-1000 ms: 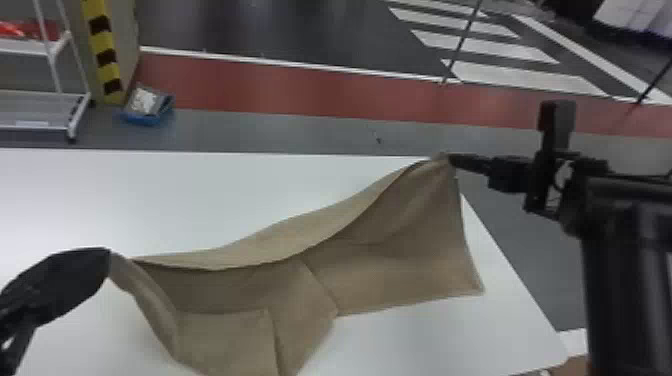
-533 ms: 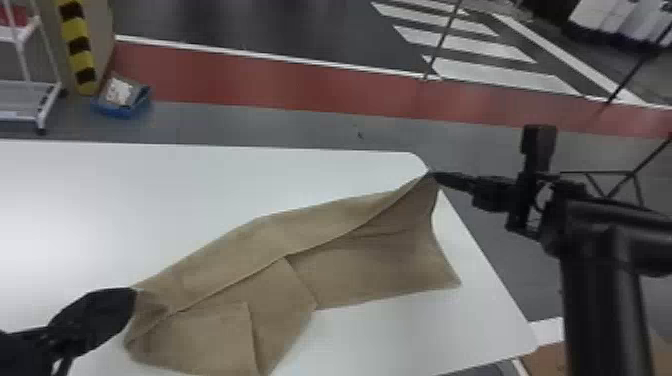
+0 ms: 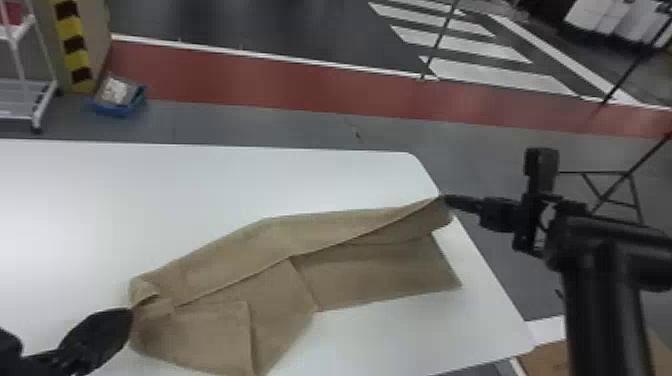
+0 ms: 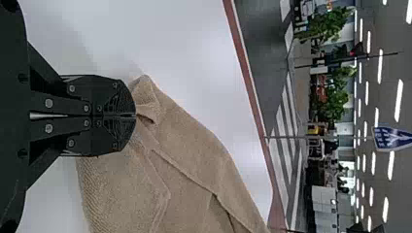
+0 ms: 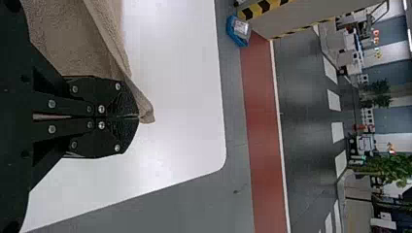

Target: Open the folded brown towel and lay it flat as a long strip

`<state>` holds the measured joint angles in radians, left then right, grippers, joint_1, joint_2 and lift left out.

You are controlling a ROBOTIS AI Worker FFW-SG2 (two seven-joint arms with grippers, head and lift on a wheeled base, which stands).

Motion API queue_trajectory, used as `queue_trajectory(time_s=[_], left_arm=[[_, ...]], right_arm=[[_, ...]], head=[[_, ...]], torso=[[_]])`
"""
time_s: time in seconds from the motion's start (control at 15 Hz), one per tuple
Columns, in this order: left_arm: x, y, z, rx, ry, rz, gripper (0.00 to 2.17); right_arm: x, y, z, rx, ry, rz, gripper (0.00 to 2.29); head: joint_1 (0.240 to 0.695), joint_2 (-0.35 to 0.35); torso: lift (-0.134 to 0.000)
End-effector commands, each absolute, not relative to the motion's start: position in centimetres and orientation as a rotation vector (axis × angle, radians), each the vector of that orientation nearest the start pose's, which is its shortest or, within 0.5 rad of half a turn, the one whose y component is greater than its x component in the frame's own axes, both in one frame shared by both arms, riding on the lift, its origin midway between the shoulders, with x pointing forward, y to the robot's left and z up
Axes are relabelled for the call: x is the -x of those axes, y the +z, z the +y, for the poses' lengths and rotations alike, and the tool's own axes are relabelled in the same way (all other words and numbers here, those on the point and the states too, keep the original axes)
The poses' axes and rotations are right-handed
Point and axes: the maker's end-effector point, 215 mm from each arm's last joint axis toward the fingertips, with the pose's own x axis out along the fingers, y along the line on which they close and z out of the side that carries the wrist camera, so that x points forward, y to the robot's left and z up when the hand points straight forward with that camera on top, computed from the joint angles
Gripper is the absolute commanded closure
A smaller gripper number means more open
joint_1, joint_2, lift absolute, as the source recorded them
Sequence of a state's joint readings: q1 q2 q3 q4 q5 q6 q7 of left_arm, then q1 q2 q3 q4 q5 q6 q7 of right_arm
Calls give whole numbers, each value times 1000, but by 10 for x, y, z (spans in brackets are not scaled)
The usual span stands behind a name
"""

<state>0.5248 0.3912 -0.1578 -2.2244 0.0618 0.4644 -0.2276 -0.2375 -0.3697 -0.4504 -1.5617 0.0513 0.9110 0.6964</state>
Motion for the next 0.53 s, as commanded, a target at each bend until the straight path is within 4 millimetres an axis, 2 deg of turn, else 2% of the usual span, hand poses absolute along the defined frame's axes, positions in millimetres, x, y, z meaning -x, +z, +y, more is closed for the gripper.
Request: queue_trajectory(time_s=[0.0, 0.13, 0.2, 0.33, 0.47], left_arm=[[-392, -416, 161, -261, -466, 401, 1501], [-398, -417, 189, -302, -369, 400, 1247], [-400, -416, 201, -323, -313, 394, 1187], [-398, -415, 231, -333, -180, 396, 1106], [-393, -418, 260, -350, -74, 419, 1106]], right_arm=[[-552, -381, -504, -104, 54, 611, 1386], [-543, -400, -498, -104, 52, 636, 1386], [-540, -407, -495, -97, 51, 639, 1386], [-531, -426, -489, -93, 44, 661, 1386], [-525, -439, -485, -97, 33, 676, 1386]], head=[[695, -350], [695, -350], [695, -350], [695, -344], [695, -303]], torso=[[-123], [-123], [-123], [-123], [-123]])
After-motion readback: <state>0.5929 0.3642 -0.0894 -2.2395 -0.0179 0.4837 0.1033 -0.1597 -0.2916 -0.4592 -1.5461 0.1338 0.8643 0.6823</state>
